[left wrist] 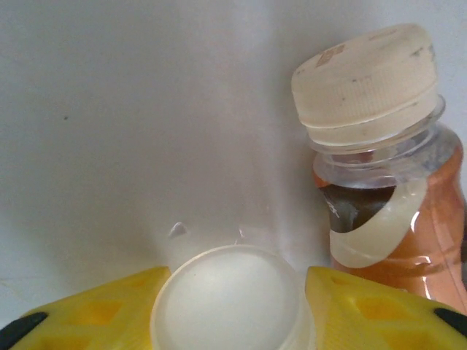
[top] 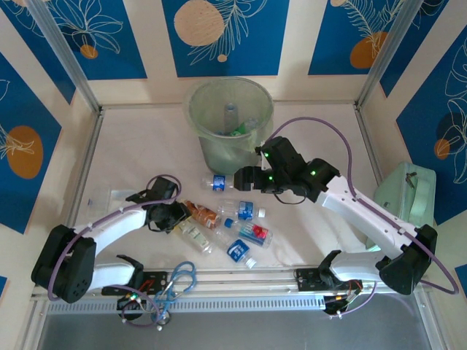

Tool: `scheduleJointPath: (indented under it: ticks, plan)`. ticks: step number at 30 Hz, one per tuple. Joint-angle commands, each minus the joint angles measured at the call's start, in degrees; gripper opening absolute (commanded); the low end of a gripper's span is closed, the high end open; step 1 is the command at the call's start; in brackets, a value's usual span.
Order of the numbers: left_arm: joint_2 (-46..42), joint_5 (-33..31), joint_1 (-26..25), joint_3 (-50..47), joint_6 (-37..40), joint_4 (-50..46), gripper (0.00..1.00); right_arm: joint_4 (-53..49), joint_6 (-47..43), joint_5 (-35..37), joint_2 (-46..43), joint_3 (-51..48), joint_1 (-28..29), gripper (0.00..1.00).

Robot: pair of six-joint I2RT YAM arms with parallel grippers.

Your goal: Put the plastic bottles in the bin

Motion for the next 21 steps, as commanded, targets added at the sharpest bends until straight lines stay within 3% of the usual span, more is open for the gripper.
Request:
scheduleJointPath:
  ticks: [1, 11, 16, 21]
  plan:
    - [-1.08, -0.58, -0.55, 0.09, -0.20, -0.45, 0.46, -0.70, -0.36, 0.97, 0.04, 2.29, 0.26, 0.81]
    - [-14.59, -1.62, -0.30, 4.45, -0.03, -4.57, 0.37, -0.70, -1.75, 0.64, -0.28, 6.57, 3.33, 0.80]
    - [-22.64, 0.71, 0.89, 8.26, 0.99, 2.31, 0.35, 2.25, -1.18, -4.32, 0.52, 9.11, 4.55, 0.81]
    - [-24.24, 4.81, 2.99, 12.38, 2.48, 13.10, 0.34, 4.18, -0.62, -7.51, 1.00, 11.51, 5.16, 0.85]
